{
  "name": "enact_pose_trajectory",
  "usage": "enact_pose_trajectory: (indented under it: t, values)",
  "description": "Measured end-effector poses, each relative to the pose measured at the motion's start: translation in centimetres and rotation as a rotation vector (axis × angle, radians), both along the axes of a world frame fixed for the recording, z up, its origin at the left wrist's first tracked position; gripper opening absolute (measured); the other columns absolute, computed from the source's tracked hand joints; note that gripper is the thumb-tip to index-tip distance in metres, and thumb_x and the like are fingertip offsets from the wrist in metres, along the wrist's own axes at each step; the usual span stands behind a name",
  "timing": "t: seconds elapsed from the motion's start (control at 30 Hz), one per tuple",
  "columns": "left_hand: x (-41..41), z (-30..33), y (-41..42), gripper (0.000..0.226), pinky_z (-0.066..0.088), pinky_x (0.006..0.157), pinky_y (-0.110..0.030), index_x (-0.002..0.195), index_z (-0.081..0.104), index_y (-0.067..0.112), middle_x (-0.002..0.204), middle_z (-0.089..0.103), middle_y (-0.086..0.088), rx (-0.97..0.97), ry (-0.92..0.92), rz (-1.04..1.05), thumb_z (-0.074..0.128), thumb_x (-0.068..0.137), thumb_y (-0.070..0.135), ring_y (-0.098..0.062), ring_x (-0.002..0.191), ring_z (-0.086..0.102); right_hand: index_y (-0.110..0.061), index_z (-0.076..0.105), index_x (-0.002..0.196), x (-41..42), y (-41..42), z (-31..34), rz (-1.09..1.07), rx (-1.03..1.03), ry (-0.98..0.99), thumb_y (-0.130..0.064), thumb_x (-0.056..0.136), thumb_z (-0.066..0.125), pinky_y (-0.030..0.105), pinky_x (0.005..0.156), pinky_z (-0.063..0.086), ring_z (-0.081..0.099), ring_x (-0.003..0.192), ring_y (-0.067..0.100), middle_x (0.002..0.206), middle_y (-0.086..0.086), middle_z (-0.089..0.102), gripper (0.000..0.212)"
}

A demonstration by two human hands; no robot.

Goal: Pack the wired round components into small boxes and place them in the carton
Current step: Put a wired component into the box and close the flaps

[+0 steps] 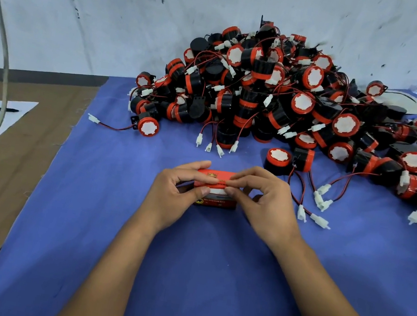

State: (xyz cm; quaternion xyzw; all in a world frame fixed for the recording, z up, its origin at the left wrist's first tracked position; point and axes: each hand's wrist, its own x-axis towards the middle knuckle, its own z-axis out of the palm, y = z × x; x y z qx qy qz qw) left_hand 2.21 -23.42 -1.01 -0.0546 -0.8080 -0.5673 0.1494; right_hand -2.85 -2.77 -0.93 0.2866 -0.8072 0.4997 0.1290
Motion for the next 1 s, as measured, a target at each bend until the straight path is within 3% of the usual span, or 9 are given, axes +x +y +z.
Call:
enact_pose_trajectory:
  t: [0.17, 0.3, 0.4, 0.47, 0.53, 0.67, 0.83, 1.0]
  values:
    - [0.1, -0.4, 0.3, 0.027, 0.054, 0.102, -0.027, 0.099, 0.082, 0.019, 0.128, 0.072, 0.004, -0.056, 0.096, 0.046, 0.076, 0.087, -0.006, -0.003, 0.125, 0.063, -0.013, 0.081, 0.108, -0.1, 0.8, -0.5, 0.054, 0.128, 0.126, -0.011, 0.094, 0.073, 0.01, 0.078, 0.045, 0.064, 0.095, 0.003, 0.112, -0.005, 0.069, 0.016]
    - [0.2, -0.6, 0.4, 0.026, 0.054, 0.104, -0.031, 0.097, 0.081, 0.017, 0.127, 0.072, 0.006, -0.131, 0.124, 0.052, 0.083, 0.081, -0.004, -0.006, 0.124, 0.064, -0.013, 0.079, 0.112, 0.2, 0.9, -1.1, 0.024, 0.211, 0.255, -0.013, 0.095, 0.071, 0.035, 0.082, 0.058, 0.065, 0.107, 0.019, 0.119, 0.0, 0.069, 0.019]
    - [0.2, -0.6, 0.8, 0.024, 0.051, 0.108, -0.031, 0.095, 0.081, 0.016, 0.123, 0.074, 0.007, -0.2, 0.165, 0.102, 0.083, 0.081, -0.004, -0.008, 0.127, 0.063, -0.012, 0.079, 0.112, 0.4, 1.0, -1.2, -0.01, 0.27, 0.338, -0.014, 0.093, 0.074, 0.043, 0.081, 0.059, 0.065, 0.108, 0.025, 0.12, 0.003, 0.069, 0.02]
    - [0.3, -0.7, 1.0, 0.022, 0.048, 0.109, -0.028, 0.096, 0.082, 0.016, 0.121, 0.074, 0.006, -0.291, 0.219, 0.154, 0.083, 0.082, -0.001, -0.012, 0.128, 0.061, -0.011, 0.079, 0.11, 0.8, 0.9, -1.1, -0.045, 0.312, 0.394, -0.016, 0.091, 0.077, 0.043, 0.079, 0.059, 0.064, 0.108, 0.025, 0.118, 0.003, 0.07, 0.02]
    - [0.5, -0.8, 1.2, 0.021, 0.05, 0.101, -0.027, 0.096, 0.083, 0.014, 0.114, 0.075, 0.003, -0.388, 0.311, 0.246, 0.086, 0.08, 0.001, -0.015, 0.115, 0.065, -0.009, 0.077, 0.109, 1.2, 0.7, -0.9, -0.066, 0.344, 0.416, -0.018, 0.088, 0.081, 0.043, 0.079, 0.059, 0.063, 0.11, 0.025, 0.116, 0.002, 0.07, 0.023]
    - [0.8, -0.9, 1.0, 0.017, 0.06, 0.084, -0.034, 0.086, 0.08, 0.009, 0.1, 0.071, 0.002, -0.283, 0.3, 0.321, 0.089, 0.075, 0.0, -0.01, 0.094, 0.07, -0.009, 0.073, 0.103, 1.4, 0.2, -0.6, -0.081, 0.364, 0.436, -0.014, 0.087, 0.08, 0.043, 0.074, 0.059, 0.063, 0.108, 0.025, 0.111, 0.003, 0.068, 0.018]
    - [0.8, -0.9, 1.1, 0.014, 0.059, 0.08, -0.027, 0.082, 0.08, 0.007, 0.094, 0.075, 0.002, -0.366, 0.351, 0.315, 0.086, 0.077, -0.004, -0.006, 0.089, 0.07, -0.025, 0.072, 0.126, 1.7, -0.4, -0.6, -0.076, 0.41, 0.475, -0.009, 0.093, 0.07, 0.042, 0.059, 0.055, 0.059, 0.102, 0.026, 0.114, 0.006, 0.063, 0.036]
    - [0.9, -1.2, 1.2, 0.013, 0.058, 0.084, -0.032, 0.079, 0.076, 0.005, 0.1, 0.075, -0.001, -0.432, 0.391, 0.32, 0.085, 0.078, -0.005, -0.013, 0.097, 0.069, -0.022, 0.075, 0.122, 1.5, -0.4, -0.7, -0.065, 0.419, 0.453, -0.005, 0.093, 0.07, 0.045, 0.06, 0.056, 0.058, 0.108, 0.029, 0.118, 0.008, 0.063, 0.035]
